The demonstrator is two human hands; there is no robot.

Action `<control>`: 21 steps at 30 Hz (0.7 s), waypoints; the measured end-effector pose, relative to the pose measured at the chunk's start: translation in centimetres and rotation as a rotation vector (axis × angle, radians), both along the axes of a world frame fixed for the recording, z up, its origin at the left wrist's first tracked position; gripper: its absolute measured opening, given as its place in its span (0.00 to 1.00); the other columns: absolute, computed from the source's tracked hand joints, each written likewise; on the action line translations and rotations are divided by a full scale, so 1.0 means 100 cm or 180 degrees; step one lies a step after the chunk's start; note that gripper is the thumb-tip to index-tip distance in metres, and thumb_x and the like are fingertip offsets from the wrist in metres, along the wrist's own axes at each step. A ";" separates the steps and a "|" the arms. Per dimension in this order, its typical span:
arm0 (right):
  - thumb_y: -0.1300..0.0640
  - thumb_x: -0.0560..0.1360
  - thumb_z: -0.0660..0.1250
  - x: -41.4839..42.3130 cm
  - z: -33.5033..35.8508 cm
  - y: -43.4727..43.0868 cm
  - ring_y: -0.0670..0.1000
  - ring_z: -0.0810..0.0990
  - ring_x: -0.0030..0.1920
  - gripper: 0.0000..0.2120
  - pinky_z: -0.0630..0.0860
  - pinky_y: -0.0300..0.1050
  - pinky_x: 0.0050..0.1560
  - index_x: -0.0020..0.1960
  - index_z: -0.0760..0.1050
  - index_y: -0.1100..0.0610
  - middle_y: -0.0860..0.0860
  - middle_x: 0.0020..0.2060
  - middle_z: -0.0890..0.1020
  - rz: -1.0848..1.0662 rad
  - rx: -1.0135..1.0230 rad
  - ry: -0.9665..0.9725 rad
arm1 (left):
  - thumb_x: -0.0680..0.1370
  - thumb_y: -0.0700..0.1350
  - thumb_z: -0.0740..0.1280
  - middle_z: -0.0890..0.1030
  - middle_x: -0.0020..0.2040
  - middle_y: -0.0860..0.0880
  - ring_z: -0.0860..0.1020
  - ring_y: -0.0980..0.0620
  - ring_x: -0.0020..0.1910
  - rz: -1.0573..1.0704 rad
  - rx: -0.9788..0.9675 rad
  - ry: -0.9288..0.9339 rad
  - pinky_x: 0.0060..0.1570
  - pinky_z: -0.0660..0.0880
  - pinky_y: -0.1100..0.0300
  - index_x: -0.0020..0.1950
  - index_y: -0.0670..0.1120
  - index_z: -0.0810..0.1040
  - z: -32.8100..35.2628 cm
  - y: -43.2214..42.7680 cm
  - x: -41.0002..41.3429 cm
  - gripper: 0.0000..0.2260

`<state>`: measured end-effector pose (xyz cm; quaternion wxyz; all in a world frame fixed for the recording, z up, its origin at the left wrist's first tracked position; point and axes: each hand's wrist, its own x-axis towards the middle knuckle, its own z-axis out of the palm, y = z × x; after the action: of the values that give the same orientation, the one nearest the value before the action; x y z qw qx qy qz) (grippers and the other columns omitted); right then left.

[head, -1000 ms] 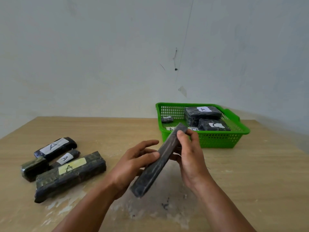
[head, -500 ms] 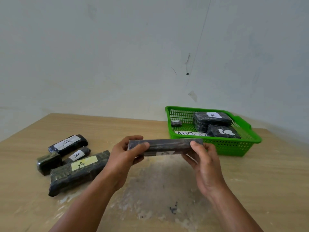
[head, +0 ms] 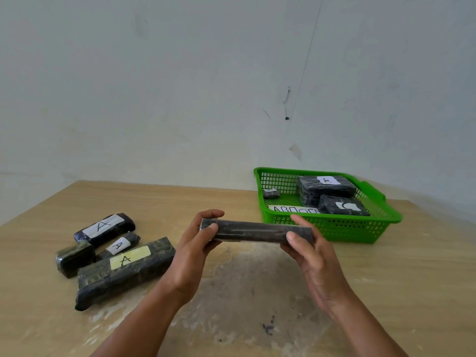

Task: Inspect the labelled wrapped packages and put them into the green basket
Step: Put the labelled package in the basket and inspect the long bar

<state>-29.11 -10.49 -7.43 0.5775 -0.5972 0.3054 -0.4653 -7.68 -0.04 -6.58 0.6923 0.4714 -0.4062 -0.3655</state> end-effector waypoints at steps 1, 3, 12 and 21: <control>0.37 0.60 0.81 0.001 0.000 0.002 0.48 0.85 0.59 0.41 0.75 0.49 0.66 0.70 0.76 0.48 0.49 0.55 0.88 -0.0076 -0.0097 0.0128 | 0.76 0.49 0.64 0.77 0.55 0.43 0.77 0.46 0.56 -0.0009 -0.0008 -0.0029 0.70 0.73 0.45 0.57 0.51 0.81 0.000 0.000 -0.001 0.12; 0.40 0.63 0.78 0.004 -0.001 0.005 0.42 0.86 0.53 0.34 0.76 0.43 0.58 0.67 0.77 0.46 0.44 0.50 0.88 -0.0239 -0.0260 0.0287 | 0.76 0.49 0.65 0.76 0.55 0.43 0.77 0.45 0.57 -0.0051 -0.0006 -0.0086 0.70 0.73 0.46 0.57 0.51 0.81 0.000 0.001 -0.003 0.12; 0.45 0.62 0.83 0.007 0.002 0.013 0.40 0.86 0.51 0.39 0.78 0.38 0.53 0.70 0.72 0.48 0.45 0.48 0.88 -0.0439 -0.0184 0.0089 | 0.77 0.38 0.75 0.83 0.49 0.49 0.81 0.59 0.41 0.0448 0.0170 -0.0549 0.44 0.80 0.64 0.56 0.50 0.80 -0.002 0.002 -0.017 0.11; 0.59 0.59 0.84 0.002 0.008 0.013 0.50 0.87 0.56 0.42 0.83 0.42 0.52 0.68 0.71 0.46 0.54 0.59 0.83 -0.0382 -0.0058 -0.0220 | 0.68 0.38 0.82 0.81 0.57 0.47 0.84 0.48 0.54 0.0073 0.0253 -0.0619 0.49 0.83 0.58 0.63 0.56 0.78 0.003 0.005 -0.008 0.28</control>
<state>-28.96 -9.15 -6.64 0.5534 -0.5666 0.3162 -0.5222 -8.49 0.47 -6.27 0.6344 0.5364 -0.4512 -0.3259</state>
